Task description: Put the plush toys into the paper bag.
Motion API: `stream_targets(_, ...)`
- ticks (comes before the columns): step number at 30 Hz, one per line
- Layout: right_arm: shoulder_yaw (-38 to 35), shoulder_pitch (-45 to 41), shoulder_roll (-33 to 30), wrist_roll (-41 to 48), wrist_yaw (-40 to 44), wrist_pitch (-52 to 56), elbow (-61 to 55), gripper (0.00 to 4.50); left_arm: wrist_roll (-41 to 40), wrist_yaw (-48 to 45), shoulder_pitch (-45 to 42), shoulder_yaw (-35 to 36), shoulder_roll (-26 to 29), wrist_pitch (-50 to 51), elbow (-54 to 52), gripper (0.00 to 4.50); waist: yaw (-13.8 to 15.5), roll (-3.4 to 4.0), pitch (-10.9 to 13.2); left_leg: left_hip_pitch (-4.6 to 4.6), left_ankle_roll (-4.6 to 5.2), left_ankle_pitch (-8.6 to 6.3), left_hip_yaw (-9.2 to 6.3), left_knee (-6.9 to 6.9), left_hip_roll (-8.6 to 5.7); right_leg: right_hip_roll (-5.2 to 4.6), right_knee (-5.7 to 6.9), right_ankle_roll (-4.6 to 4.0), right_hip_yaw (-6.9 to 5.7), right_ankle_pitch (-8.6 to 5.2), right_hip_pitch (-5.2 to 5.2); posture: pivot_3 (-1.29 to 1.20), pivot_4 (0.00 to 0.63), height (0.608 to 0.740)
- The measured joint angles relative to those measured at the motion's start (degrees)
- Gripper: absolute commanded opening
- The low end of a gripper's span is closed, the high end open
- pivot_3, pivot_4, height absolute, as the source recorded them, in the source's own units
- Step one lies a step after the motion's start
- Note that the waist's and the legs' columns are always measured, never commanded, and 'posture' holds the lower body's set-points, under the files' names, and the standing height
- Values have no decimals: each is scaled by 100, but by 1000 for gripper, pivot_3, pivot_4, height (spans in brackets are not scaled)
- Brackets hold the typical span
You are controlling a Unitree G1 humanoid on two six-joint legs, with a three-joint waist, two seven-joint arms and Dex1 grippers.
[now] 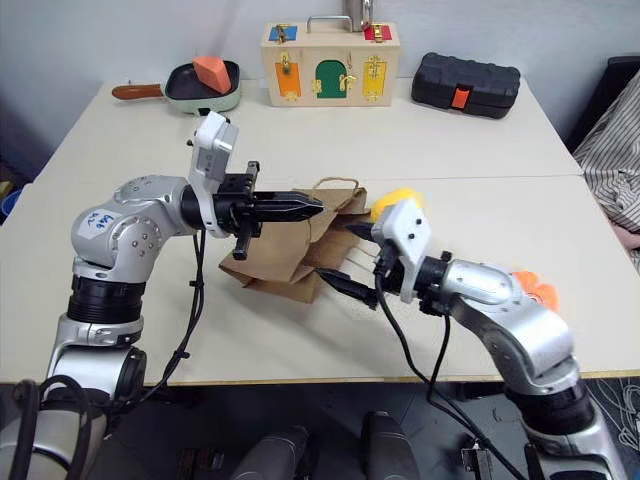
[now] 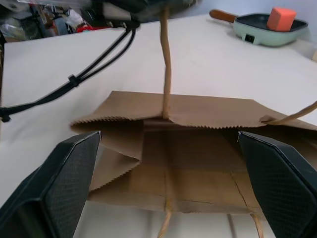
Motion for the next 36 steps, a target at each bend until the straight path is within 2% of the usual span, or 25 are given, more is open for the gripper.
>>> stream_targets(3, 41, -104, 296, -211, -53, -15, 459, 3285, -144, 49, -31, 40, -9, 100, -29, 0, 3, 0, 0, 0, 0, 0, -2, 2, -5, -2, 2, 0, -1, 0, 0, 0, 150, 740)
stream_targets(9, 254, -116, 421, -528, 113, -81, 778, 1438, -315, 155, -29, 56, -12, 220, -244, 0, -36, 0, 0, 0, -1, 0, -3, 0, -5, -2, 3, 0, -5, 0, -1, 0, 150, 740)
stream_targets(13, 536, -415, 578, -880, 231, -151, 1108, 23, -416, 211, -6, 53, -38, 243, -470, 0, -122, 1, -1, 1, -1, 1, -3, 0, -5, -3, 6, 0, -4, 0, -1, 0, 150, 740)
stream_targets(20, 1156, -634, 661, -1590, 493, -285, 1740, 23, -618, 454, -33, 212, -176, 294, -517, 0, -144, 1, -1, 1, -2, 1, -4, 1, -5, -3, 8, -1, -7, 0, -3, 0, 150, 740)
stream_targets(26, 1341, -402, 457, -2168, 655, -506, 1976, 23, -743, 583, -191, 348, -174, 347, -417, 0, -138, 1, -1, 1, -2, 1, -5, 1, -6, -5, 8, 0, -9, 0, -3, 0, 150, 740)
stream_targets(36, 1353, -564, 527, -2385, 1178, -611, 2030, 23, -965, 586, -277, 407, -177, 469, -447, 0, -151, 3, -2, 2, -3, 1, -4, 3, -6, -5, 9, 0, -10, 0, -2, 0, 150, 740)
